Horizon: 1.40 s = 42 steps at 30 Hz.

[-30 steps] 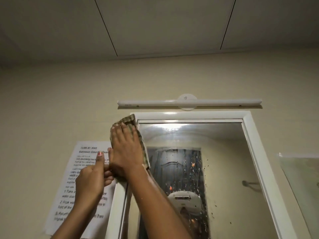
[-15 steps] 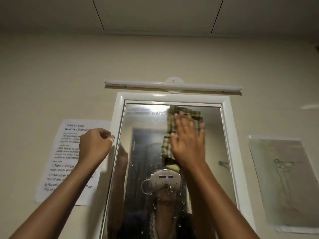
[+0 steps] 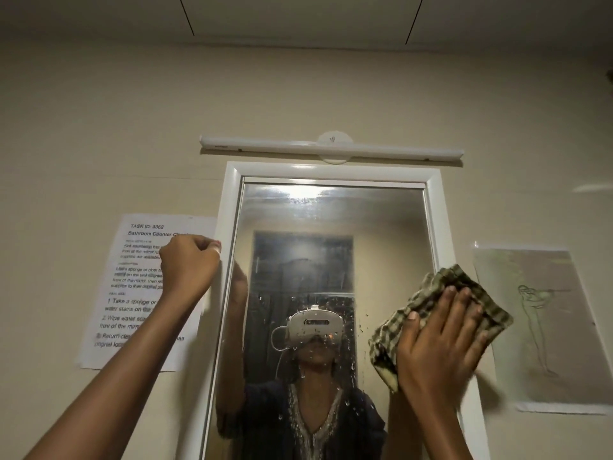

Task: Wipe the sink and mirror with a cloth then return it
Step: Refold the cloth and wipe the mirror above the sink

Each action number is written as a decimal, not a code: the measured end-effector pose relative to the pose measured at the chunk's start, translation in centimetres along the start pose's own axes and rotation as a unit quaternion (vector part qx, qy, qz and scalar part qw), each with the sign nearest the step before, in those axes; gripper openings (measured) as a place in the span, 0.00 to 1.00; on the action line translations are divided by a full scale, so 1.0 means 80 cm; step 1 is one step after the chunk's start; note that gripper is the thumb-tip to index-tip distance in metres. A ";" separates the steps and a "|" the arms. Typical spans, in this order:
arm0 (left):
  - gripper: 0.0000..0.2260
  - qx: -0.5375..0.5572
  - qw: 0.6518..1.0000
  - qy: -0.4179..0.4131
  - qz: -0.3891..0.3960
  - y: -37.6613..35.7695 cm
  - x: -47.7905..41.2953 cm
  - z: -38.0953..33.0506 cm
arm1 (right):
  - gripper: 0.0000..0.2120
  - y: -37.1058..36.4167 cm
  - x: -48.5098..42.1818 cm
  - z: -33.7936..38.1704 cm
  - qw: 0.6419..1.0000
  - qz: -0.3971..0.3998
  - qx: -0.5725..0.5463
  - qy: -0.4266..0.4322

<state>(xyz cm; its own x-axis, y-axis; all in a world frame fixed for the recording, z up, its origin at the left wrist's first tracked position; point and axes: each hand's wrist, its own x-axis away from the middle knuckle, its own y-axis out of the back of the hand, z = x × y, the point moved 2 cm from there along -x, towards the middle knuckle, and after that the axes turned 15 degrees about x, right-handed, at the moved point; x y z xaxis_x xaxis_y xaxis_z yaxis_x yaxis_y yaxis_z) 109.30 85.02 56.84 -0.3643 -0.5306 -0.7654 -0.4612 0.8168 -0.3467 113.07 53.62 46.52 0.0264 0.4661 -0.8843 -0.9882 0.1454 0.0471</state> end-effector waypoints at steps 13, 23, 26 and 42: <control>0.10 0.076 0.995 0.047 0.031 0.012 0.000 0.021 | 0.32 0.020 0.081 0.247 0.943 0.059 -0.134 0.299; 0.06 -0.109 0.991 -0.067 0.031 0.000 0.022 0.022 | 0.30 0.020 0.221 0.212 0.867 0.155 -0.145 0.451; 0.06 -0.148 0.984 -0.092 0.024 0.000 0.023 0.025 | 0.26 0.014 0.213 0.174 0.890 0.136 -0.105 0.422; 0.19 -0.146 0.985 -0.084 0.045 0.019 0.043 0.056 | 0.28 0.003 0.138 -0.088 0.993 0.069 0.038 0.092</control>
<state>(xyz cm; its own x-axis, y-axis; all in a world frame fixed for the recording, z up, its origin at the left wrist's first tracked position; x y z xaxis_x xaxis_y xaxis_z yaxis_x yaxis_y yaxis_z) 110.95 85.39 51.25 -0.2858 -0.3937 -0.8737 -0.6554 0.7454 -0.1214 112.05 52.68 33.52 -0.1426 0.3200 -0.9366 -0.9664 0.1593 0.2016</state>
